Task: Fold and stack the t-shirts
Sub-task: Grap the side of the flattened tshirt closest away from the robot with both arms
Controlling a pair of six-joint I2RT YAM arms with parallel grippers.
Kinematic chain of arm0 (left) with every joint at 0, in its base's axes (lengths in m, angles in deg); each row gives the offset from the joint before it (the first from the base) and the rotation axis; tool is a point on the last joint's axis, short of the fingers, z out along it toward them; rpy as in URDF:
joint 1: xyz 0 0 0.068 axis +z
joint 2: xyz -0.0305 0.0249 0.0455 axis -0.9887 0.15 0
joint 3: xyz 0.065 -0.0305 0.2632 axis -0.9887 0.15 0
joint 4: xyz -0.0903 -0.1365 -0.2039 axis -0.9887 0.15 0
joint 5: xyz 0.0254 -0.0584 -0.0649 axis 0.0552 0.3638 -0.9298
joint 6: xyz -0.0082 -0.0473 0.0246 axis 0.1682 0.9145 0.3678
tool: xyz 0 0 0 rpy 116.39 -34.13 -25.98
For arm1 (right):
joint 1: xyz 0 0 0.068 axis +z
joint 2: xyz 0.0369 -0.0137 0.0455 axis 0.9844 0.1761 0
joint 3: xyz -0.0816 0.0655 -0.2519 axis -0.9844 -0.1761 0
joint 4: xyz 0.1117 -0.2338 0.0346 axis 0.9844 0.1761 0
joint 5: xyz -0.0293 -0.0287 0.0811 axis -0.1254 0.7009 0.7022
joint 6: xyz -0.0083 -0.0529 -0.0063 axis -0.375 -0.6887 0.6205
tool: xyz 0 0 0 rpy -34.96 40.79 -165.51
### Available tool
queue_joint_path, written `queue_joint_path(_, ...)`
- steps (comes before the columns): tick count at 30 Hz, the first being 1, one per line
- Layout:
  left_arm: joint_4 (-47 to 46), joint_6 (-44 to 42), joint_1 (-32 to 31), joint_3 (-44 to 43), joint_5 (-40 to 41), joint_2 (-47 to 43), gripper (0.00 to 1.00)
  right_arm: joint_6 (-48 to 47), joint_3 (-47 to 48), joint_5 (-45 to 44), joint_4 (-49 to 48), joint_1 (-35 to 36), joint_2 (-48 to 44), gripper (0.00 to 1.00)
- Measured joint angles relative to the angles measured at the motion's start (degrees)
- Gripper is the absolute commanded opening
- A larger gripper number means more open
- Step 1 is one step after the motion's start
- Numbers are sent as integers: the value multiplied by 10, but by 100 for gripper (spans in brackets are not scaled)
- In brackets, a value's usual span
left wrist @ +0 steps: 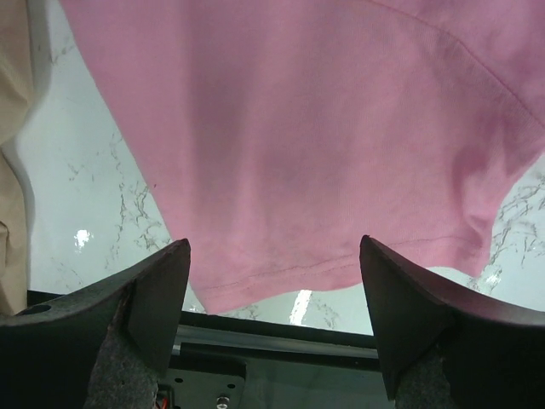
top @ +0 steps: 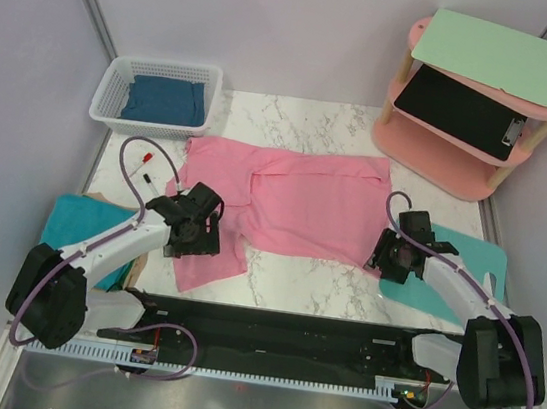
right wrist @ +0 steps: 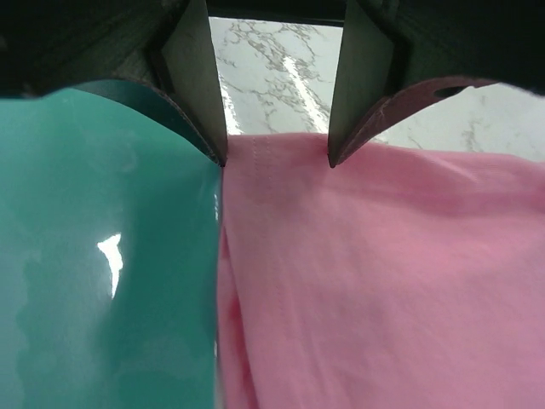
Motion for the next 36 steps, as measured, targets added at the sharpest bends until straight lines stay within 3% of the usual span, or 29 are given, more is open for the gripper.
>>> queue_joint_path(9, -1, 24, -26, 18, 0, -2, 88, 18, -29, -5, 9, 0, -33, 56)
queue_joint_path(11, -1, 26, -32, 18, 0, 9, 88, 19, -32, -10, 3, 0, -30, 23)
queue_joint_path(13, -1, 28, -41, 18, 0, 23, 88, 22, -39, -14, -10, 0, -22, 0)
queue_joint_path(21, -1, 49, -67, 19, -1, 34, 89, 34, -48, -9, -54, 0, -14, 0)
queue_joint_path(30, 61, 130, -83, 27, 28, -55, 87, 34, -42, -15, -54, 0, -37, 0)
queue_joint_path(36, 105, 169, -88, 19, 51, 53, 88, 31, -27, -10, -57, 0, -11, 0)
